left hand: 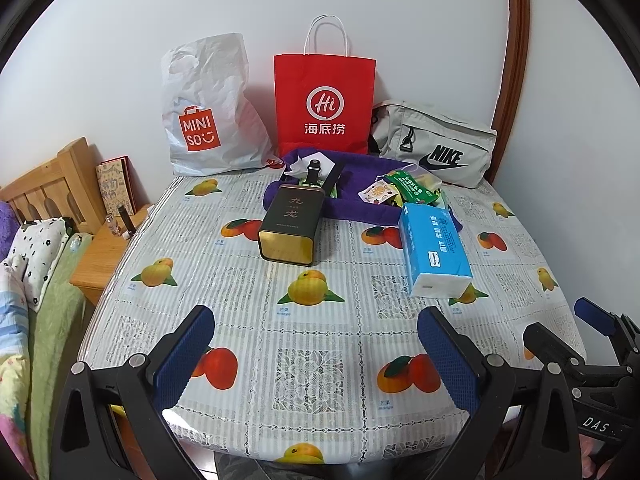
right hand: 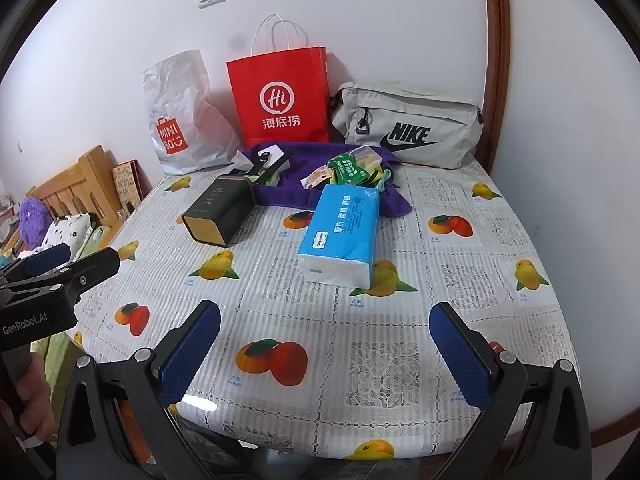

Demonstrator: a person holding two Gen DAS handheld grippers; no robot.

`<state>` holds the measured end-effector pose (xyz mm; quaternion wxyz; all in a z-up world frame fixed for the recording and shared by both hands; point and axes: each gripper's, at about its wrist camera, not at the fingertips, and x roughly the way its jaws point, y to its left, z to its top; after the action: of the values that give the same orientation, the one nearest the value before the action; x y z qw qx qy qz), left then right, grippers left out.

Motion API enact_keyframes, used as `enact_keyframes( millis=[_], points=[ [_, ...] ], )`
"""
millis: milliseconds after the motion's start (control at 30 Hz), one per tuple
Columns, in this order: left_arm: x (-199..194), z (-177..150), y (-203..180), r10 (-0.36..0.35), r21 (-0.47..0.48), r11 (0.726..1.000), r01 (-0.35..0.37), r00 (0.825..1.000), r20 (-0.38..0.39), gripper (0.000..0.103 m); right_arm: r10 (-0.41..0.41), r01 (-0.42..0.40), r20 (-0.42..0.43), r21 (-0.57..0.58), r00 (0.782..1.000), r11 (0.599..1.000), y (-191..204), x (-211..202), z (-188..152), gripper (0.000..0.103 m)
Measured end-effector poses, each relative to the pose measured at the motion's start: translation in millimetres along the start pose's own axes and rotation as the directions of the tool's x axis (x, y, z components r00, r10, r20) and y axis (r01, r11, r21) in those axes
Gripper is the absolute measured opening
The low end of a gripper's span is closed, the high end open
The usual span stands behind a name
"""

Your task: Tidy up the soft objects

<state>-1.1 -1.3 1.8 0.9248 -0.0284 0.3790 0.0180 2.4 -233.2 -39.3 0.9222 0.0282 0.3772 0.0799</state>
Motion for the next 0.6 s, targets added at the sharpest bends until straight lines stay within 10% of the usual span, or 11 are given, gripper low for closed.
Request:
enact_keyframes(
  millis=[600],
  points=[
    [-0.2, 0.2, -1.3, 0.001, 0.000, 1.000, -0.001, 1.000, -0.002, 0.102, 0.001, -0.001, 0.004, -0.003, 1.000, 1.000, -1.6, -1.0, 0.7, 0.103]
  ],
)
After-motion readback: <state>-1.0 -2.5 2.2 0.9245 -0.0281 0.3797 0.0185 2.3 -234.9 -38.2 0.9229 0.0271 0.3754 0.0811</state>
